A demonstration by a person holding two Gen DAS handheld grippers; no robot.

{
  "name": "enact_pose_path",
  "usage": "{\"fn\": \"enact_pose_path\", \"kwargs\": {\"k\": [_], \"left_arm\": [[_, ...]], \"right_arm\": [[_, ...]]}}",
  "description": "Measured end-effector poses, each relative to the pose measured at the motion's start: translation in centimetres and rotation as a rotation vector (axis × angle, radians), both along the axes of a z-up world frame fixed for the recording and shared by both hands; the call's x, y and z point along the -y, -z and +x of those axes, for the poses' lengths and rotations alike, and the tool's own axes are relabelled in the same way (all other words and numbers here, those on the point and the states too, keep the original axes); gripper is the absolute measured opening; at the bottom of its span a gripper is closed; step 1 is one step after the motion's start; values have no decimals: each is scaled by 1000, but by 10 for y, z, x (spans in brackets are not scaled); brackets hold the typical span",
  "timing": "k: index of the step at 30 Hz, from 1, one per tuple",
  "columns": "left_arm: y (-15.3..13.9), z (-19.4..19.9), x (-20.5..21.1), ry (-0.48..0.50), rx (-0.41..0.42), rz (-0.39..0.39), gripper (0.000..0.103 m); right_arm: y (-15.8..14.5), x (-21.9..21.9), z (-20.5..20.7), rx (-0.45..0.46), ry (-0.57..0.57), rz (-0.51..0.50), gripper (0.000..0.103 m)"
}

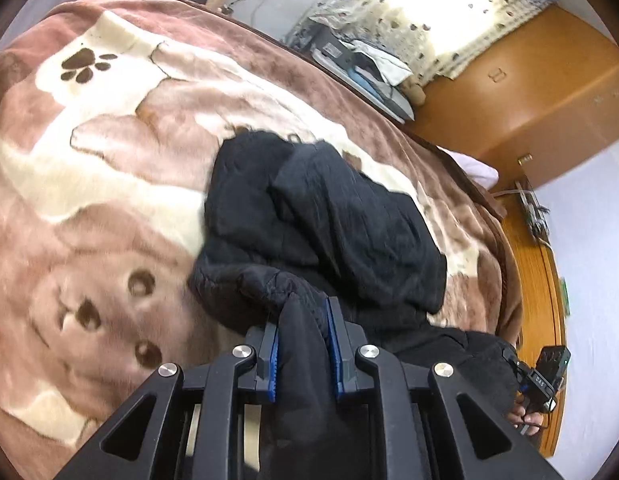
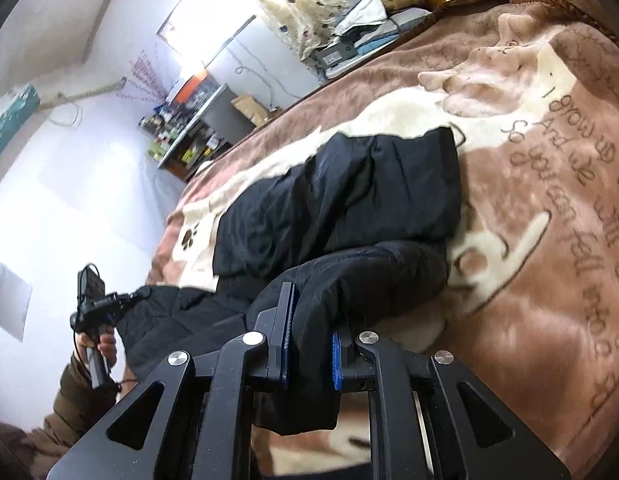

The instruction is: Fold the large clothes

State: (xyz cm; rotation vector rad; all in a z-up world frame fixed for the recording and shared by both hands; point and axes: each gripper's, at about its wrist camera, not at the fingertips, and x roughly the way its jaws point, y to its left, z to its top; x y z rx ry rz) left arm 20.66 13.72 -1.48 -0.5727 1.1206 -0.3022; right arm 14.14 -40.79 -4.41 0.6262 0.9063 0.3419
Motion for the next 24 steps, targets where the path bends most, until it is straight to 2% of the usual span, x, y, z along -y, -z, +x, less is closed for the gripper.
{"fn": "enact_pose_path", "kwargs": {"k": [2,6,9,12,15,21,24], "left_arm": [[3,18,-4,-36,-12,-42,20],[9,56,-2,-77,-26,-22,20],[19,87,-2,-127,-55,-51,20],[27,116,7,-113,-61,8,21],[38,144,14,-114,-81,-3,21],[71,192,15,-146,-146,-21,26],[87,207,14,-158,-176,-43,36]], "right_arm": [[1,6,20,-15,22,20,15],[5,12,55,-39,49,34,15],[11,19,86,-67,81,58,15],[19,20,110,-91,97,37,15],[29,24,134,-119,111,45,15],[54,27,180,-205,147,29,16],[69,31,195,-260,179,57,17]]}}
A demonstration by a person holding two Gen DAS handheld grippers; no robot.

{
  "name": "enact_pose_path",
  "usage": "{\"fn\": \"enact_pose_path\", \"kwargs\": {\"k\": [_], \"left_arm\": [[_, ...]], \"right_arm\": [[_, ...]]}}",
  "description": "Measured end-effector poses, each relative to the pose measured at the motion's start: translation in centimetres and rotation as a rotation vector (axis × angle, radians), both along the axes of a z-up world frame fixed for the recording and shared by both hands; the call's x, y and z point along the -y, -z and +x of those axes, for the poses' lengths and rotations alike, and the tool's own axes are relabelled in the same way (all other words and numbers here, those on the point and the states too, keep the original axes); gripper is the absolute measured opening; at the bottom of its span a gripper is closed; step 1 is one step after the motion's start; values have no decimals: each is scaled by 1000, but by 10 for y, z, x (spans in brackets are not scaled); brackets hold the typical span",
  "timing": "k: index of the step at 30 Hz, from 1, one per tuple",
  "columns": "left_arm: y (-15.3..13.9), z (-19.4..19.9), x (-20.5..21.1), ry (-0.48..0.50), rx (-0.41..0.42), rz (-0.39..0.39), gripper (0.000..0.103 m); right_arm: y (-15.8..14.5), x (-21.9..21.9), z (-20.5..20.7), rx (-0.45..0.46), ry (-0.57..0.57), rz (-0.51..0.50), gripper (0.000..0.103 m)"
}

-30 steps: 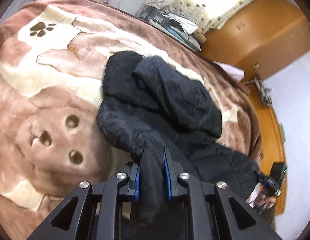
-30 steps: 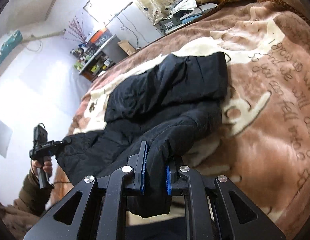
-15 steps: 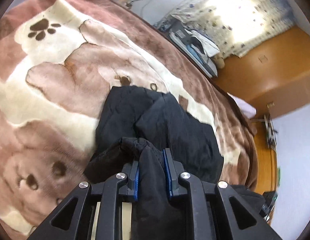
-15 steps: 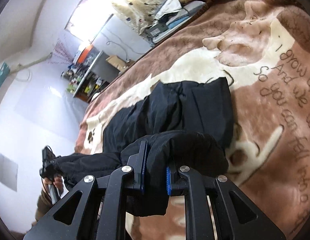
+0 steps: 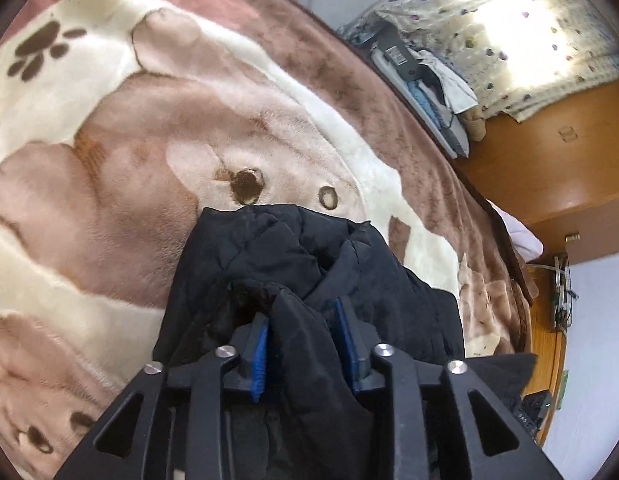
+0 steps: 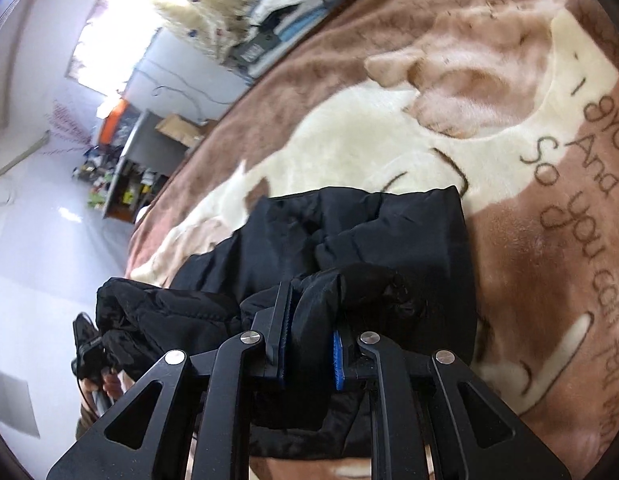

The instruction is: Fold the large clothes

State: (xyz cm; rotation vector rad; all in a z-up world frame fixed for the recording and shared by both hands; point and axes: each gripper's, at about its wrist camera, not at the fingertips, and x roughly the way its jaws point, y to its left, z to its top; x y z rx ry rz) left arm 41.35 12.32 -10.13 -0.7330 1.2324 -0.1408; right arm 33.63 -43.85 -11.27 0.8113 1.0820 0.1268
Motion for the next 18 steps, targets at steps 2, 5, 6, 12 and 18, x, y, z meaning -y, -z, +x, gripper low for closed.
{"fn": "enact_pose_path", "kwargs": {"k": [2,5,6,12,18], "left_arm": [[8,7,-4,-32,-4,-41,46],[13,14,-7,-51,24,-95,63],[14,17,-7,-49,24,-94,64],[12,20,-16,-99,53,-53,78],[-24,5,-30,-103,182,-6,78]], "right_arm": [[9,2,9,-33,18,20,18],[16,2,19,-59,22,17,19],[19,3,22,-74,28,29,19],[16,9,27,-103,78,66,22],[4,23,26,-76,181,203,50]]}}
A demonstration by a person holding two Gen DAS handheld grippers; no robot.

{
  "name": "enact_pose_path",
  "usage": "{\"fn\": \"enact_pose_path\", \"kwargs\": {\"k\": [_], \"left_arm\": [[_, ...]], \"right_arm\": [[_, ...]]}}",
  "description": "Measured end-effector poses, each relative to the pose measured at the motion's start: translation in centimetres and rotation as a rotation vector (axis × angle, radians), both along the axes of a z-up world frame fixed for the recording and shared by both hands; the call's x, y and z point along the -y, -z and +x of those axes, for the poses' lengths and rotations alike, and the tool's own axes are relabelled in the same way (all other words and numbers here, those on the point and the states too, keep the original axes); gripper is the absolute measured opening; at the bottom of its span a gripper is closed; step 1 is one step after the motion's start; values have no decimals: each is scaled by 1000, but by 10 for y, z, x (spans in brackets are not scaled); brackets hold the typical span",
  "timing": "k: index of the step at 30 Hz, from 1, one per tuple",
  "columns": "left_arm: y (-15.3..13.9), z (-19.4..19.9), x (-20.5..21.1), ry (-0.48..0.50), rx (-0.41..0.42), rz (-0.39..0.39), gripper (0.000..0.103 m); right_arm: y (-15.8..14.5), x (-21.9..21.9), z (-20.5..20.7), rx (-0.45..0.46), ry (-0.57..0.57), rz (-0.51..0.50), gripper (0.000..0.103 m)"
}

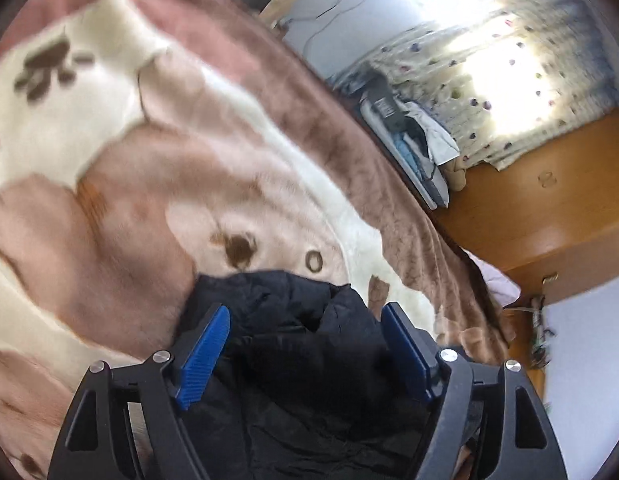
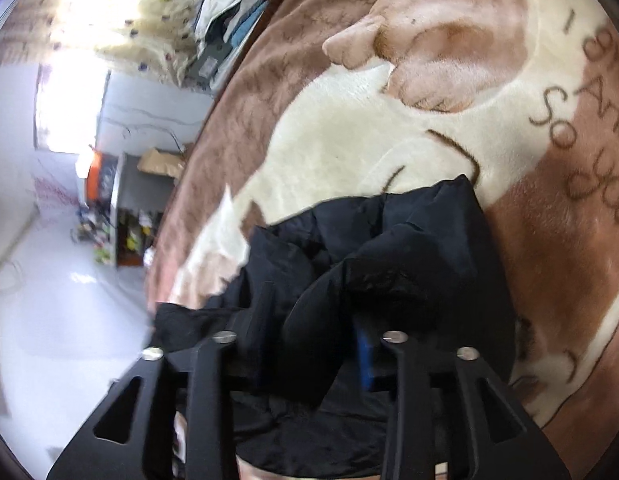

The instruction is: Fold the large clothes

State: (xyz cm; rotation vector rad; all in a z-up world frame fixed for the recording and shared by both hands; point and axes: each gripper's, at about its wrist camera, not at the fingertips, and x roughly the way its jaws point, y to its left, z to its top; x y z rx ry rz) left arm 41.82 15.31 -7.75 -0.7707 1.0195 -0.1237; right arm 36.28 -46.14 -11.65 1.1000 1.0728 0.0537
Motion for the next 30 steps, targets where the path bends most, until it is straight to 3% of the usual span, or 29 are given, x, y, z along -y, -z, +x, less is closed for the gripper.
{"fn": "enact_pose_path", "kwargs": {"k": [2,5,10,12,15,18,22,25,28,30], "left_arm": [[-22,-13,1,-8,66,91,78],[-42,-30,16,64,128,162,78],[-51,-56,77,248,164,332,78],[-48,-68,107,333,186,374,78],[-42,-82,149,432,220,430,78],[-29,-89,188,513,220,461,78],[-12,-93,226,589,209,502,78],[6,-84,242,629,156,556,78],[17,-64,235,576,115,531,78],[25,-50,230,548,96,555,80]], "right_arm": [[-9,2,1,14,41,-18,56],[-25,-4,3,22,35,-124,57],[-86,-34,-24,216,21,-541,57],[-108,-66,-44,353,-71,-708,57],[-111,-120,-68,462,-268,-883,57],[-83,-166,-78,458,-480,-880,57],[-41,-205,-76,426,-625,-890,57],[-18,-210,-49,350,-622,-843,57],[-7,-199,-20,294,-565,-797,57],[-1,-191,-3,271,-529,-777,57]]}}
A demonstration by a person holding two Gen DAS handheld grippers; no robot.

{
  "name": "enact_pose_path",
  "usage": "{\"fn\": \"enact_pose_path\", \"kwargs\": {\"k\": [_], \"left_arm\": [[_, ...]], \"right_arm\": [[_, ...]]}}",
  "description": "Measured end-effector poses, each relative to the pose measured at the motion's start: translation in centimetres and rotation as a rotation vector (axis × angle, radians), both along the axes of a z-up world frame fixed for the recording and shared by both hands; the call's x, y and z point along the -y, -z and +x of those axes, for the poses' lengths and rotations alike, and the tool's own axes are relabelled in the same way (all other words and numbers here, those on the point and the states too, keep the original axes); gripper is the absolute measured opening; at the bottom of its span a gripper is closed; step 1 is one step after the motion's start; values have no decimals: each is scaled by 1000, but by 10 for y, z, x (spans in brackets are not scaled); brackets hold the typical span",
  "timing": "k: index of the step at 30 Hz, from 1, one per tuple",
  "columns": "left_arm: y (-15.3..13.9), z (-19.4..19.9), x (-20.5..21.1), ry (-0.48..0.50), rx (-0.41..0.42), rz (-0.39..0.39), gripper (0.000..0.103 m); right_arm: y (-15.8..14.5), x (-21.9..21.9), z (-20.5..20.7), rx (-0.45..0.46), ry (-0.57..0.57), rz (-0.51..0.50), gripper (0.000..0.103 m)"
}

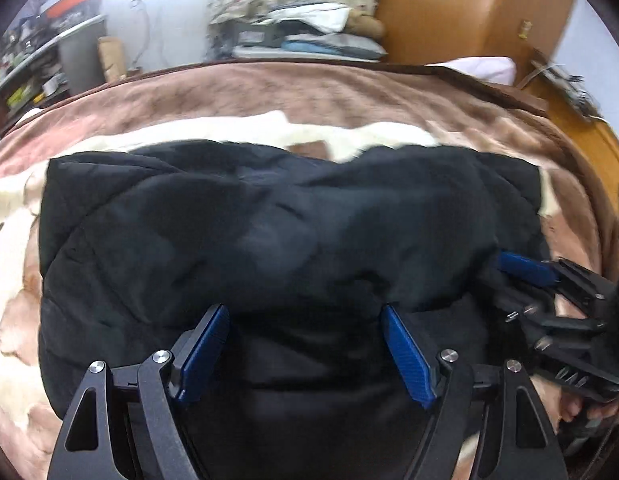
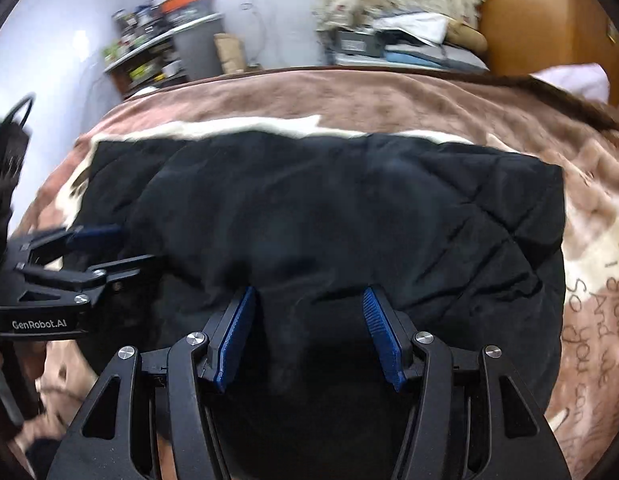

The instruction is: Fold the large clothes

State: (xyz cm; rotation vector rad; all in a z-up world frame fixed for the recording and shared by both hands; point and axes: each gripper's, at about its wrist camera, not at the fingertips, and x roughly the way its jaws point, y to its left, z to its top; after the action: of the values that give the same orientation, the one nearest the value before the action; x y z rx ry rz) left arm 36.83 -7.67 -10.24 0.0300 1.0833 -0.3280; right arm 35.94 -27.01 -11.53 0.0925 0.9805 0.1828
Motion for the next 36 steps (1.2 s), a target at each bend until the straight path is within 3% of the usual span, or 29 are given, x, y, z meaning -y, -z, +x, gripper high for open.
{"fn": "enact_pose_path", "kwargs": {"k": [3,6,17,24,29,32,36], "left_arm": [[9,14,-10,-29,-6,-16,80],[15,25,-13,-45,15,32,80],[46,37,-8,-105,10,91,81],[26,22,-15,-114,46,115,81],[9,-5,-34,-148,141,235,81],[12,-16,-45,-146,169,304,81],[21,-17,-56,-161,155,309,81]], "right_arm": [[8,4,19,-39,27,20,57],[14,4,31,-55,35,8,57],[44,-7,35,-112,42,-63,57],[18,6,19,-59,15,-1,57],[-14,29,-9,83,99,-80,57],[-8,45,-9,72,155,-141,57],[22,53,-1,-4,166,-197,57]]}}
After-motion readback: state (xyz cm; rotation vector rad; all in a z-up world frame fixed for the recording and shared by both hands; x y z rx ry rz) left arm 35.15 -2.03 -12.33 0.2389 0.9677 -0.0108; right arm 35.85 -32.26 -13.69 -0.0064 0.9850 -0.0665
